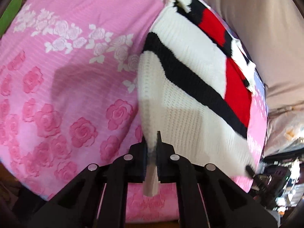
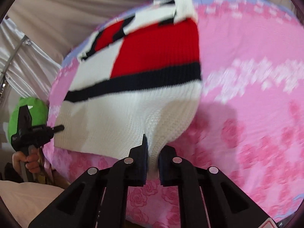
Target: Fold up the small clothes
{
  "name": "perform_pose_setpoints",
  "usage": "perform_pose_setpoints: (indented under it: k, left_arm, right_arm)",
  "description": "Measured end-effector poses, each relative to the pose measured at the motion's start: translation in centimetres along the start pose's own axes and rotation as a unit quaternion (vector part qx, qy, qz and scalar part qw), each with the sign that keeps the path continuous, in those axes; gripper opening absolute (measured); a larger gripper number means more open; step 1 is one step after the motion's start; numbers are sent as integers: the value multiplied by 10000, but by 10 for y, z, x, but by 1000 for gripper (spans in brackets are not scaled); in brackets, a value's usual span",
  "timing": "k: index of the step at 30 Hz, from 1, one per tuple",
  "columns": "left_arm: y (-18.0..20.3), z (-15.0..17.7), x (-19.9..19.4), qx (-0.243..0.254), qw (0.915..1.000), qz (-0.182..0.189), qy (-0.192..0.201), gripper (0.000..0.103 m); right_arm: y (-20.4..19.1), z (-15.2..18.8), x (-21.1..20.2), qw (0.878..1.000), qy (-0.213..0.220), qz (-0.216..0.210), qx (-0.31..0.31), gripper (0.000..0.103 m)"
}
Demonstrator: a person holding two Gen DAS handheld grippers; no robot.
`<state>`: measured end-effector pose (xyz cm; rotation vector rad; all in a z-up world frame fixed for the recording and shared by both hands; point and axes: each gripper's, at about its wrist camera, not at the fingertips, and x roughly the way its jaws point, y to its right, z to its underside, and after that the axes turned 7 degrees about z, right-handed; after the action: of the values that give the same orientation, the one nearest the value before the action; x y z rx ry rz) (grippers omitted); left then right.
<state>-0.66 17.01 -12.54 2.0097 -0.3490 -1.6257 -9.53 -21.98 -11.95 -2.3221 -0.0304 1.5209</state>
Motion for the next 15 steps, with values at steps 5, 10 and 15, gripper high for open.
perform_pose_setpoints:
  k: [5, 10, 15]
  left_arm:
    - [3, 25, -23, 335, 9983, 145, -458, 6]
    - [1, 79, -10, 590, 9871, 12, -1488, 5]
    - [-14, 111, -27, 331, 9814, 24, -1893, 5]
  right_arm:
    - [12, 14, -32, 9992, -138, 165, -340, 7]
    - [32, 63, -30, 9907, -1184, 351, -578, 7]
    - [36, 108, -37, 9765, -2057, 168, -629, 7]
